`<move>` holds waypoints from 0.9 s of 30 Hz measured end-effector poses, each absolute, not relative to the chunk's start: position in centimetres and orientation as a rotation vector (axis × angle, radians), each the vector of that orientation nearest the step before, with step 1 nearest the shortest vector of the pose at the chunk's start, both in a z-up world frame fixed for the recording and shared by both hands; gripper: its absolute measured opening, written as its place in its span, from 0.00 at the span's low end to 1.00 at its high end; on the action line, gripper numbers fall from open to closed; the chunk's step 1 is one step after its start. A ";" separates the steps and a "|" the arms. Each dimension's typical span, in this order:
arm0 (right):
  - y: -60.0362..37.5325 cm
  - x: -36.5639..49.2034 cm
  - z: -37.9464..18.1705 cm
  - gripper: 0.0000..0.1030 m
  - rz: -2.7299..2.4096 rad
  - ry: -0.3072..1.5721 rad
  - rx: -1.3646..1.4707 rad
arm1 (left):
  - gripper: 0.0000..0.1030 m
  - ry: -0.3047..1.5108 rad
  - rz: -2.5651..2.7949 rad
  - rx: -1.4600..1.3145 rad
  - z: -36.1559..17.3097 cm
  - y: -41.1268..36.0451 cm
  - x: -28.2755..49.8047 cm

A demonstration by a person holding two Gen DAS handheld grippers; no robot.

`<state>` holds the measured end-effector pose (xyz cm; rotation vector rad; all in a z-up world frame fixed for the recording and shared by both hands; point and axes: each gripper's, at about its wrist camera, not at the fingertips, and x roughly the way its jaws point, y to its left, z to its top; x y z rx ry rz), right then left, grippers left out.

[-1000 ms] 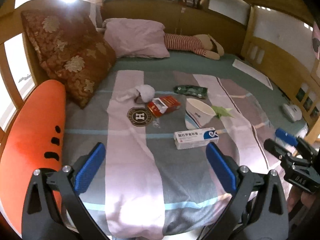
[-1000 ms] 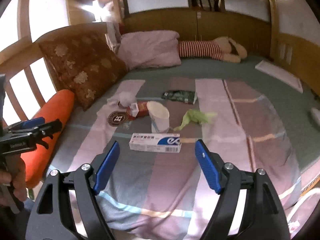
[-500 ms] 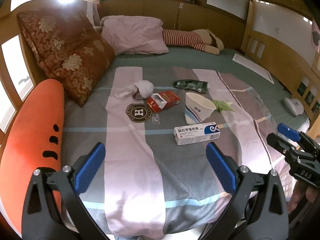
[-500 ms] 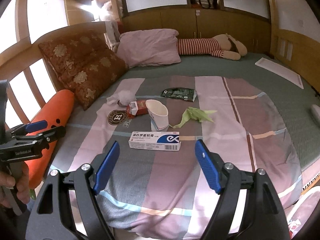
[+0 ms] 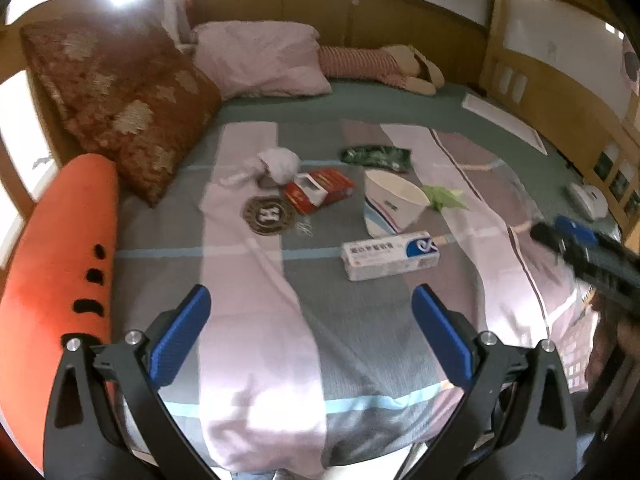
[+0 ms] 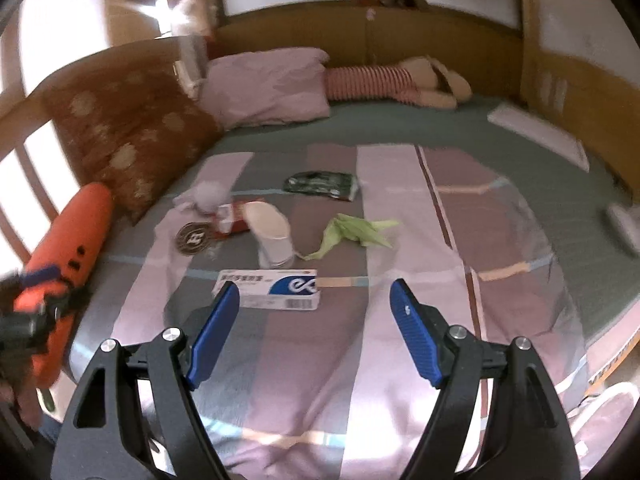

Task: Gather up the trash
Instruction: 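Grasp the white-and-blue medicine box with the left tool while the right grasps the light green cloth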

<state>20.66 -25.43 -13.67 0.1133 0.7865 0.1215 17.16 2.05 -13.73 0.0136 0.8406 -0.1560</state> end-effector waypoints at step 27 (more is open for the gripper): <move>-26.4 40.3 -26.1 0.65 0.161 1.011 -0.166 | 0.95 0.933 -0.655 0.547 -28.0 -7.2 31.7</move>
